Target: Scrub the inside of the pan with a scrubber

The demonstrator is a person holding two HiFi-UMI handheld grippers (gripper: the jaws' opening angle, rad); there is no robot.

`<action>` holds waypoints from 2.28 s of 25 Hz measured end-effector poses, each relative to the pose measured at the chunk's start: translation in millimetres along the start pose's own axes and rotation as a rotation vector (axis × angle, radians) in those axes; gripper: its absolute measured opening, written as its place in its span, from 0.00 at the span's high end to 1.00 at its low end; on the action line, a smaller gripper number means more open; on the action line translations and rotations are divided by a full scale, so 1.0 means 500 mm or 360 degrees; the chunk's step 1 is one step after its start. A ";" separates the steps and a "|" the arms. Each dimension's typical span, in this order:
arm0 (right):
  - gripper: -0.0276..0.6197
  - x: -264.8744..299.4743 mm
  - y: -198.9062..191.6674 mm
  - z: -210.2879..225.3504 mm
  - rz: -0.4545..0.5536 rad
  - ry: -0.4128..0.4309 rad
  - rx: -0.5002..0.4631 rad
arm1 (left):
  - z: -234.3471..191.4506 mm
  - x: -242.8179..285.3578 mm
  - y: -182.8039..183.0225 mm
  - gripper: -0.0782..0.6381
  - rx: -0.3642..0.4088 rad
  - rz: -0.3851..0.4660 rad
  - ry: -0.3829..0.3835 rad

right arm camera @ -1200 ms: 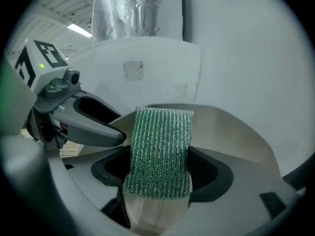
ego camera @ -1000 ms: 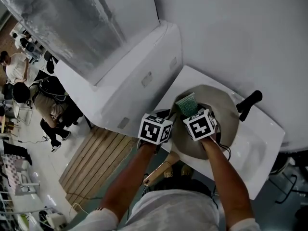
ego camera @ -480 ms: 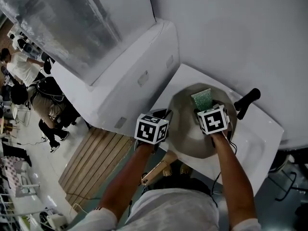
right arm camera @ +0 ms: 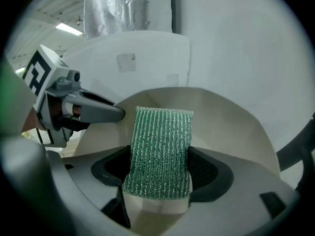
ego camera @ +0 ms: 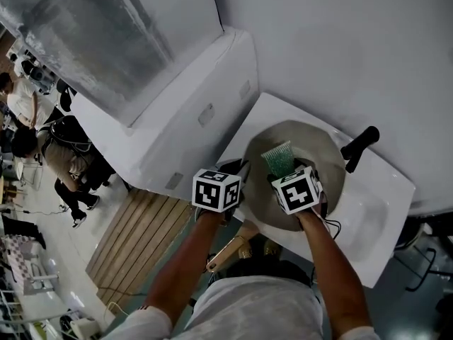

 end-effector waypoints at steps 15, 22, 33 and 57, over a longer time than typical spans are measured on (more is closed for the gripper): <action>0.41 0.031 -0.034 0.027 -0.0143 -0.0105 -0.0047 | -0.001 -0.002 0.002 0.82 0.0014 0.0014 -0.0011; 0.41 -0.002 -0.055 0.091 -0.0184 -0.0224 -0.0050 | -0.003 0.001 0.002 0.82 0.0023 0.0001 -0.0024; 0.41 -0.045 -0.055 -0.028 -0.0117 -0.0035 -0.0115 | -0.004 0.000 0.003 0.82 0.0026 -0.0002 -0.0032; 0.41 -0.065 -0.106 0.029 -0.0224 -0.0196 -0.0169 | -0.006 0.004 0.000 0.82 0.0046 -0.0010 -0.0042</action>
Point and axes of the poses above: the fingertips, and each gripper's own axes: x forward along the fingers, z to its right, y out of its top, the point moved 7 cm from there along -x, backward along the fingers, and after that the axes turned 2 degrees about x, right-handed, at the moved point
